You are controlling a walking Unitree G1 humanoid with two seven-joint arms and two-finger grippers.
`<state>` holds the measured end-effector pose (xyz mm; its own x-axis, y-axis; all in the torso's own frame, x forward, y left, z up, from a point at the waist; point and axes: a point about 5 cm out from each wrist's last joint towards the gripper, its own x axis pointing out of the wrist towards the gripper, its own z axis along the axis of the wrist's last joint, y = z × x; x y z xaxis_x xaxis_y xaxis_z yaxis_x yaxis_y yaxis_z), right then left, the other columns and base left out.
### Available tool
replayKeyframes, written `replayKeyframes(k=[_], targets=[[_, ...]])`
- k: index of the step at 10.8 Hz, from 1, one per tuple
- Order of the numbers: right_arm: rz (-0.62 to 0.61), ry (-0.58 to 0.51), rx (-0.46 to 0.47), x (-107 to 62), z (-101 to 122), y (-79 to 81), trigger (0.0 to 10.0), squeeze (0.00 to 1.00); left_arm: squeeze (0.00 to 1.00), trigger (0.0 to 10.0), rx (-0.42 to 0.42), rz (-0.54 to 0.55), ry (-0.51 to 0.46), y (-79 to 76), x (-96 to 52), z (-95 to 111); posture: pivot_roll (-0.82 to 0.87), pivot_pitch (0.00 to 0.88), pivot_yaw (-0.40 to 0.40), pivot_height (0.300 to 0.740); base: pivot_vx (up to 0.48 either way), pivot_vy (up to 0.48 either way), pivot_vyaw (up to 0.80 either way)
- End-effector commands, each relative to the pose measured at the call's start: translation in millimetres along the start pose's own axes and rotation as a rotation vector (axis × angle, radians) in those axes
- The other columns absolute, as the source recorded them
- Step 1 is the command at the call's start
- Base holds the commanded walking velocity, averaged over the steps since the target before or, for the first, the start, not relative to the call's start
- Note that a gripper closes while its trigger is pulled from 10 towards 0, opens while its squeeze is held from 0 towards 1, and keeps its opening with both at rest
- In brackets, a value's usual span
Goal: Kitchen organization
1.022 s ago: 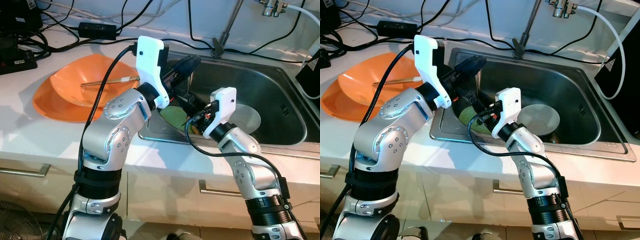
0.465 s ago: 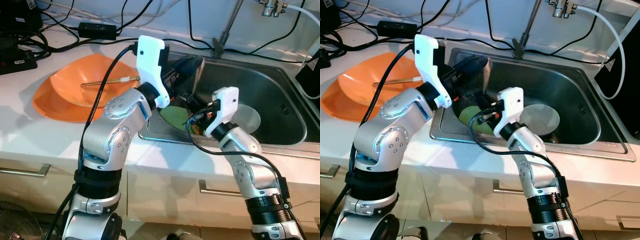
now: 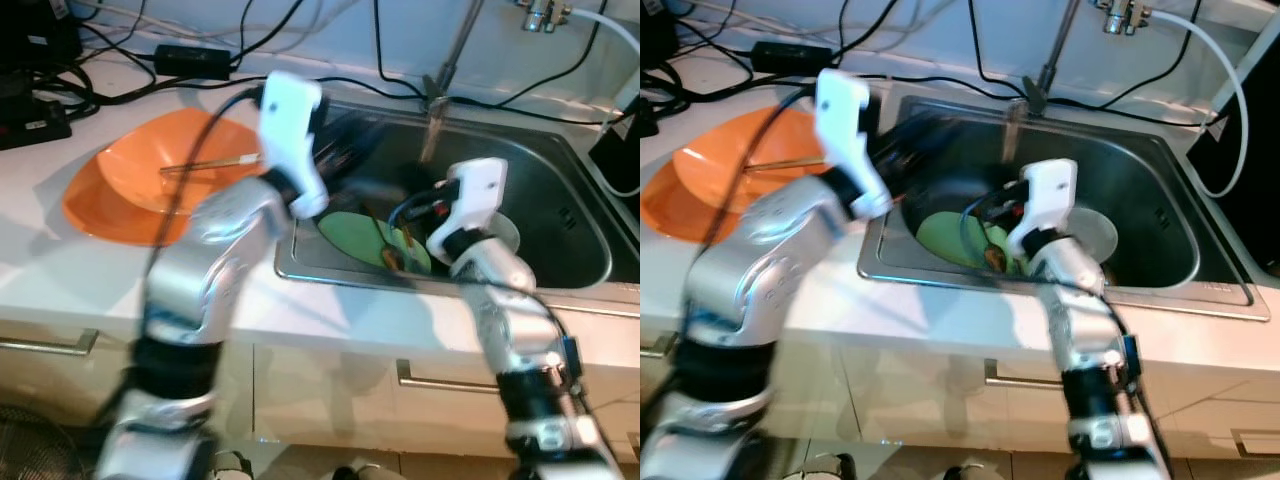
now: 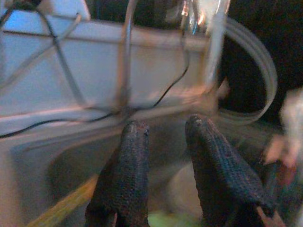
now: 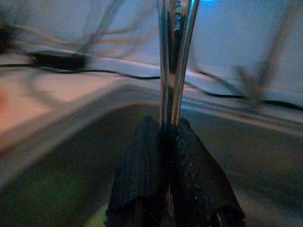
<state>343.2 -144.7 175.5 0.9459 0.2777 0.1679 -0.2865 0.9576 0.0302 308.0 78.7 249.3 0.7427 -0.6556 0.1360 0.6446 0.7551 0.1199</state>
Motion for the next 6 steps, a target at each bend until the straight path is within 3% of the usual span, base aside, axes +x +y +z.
replayKeyframes(k=[1,3,6], targets=[[-0.081,-0.028,-0.032,2.1,6.2,-14.4,10.0,0.00,0.00,10.0,0.075,-0.019,0.018,-6.2,-2.0,-8.4,-0.01,0.080,-0.121,0.740,0.000,0.000,0.00],[-0.215,-0.056,-0.064,7.7,10.5,-29.5,10.0,0.00,0.00,10.0,0.175,0.053,0.027,-3.2,-17.4,-32.3,-0.01,0.083,-0.122,0.740,0.000,0.000,0.00],[-0.308,-0.104,-0.093,7.2,9.6,-40.9,10.0,0.00,0.00,10.0,0.233,0.080,-0.023,-4.2,-28.1,-42.6,-0.01,0.083,-0.125,0.740,0.000,0.000,0.00]])
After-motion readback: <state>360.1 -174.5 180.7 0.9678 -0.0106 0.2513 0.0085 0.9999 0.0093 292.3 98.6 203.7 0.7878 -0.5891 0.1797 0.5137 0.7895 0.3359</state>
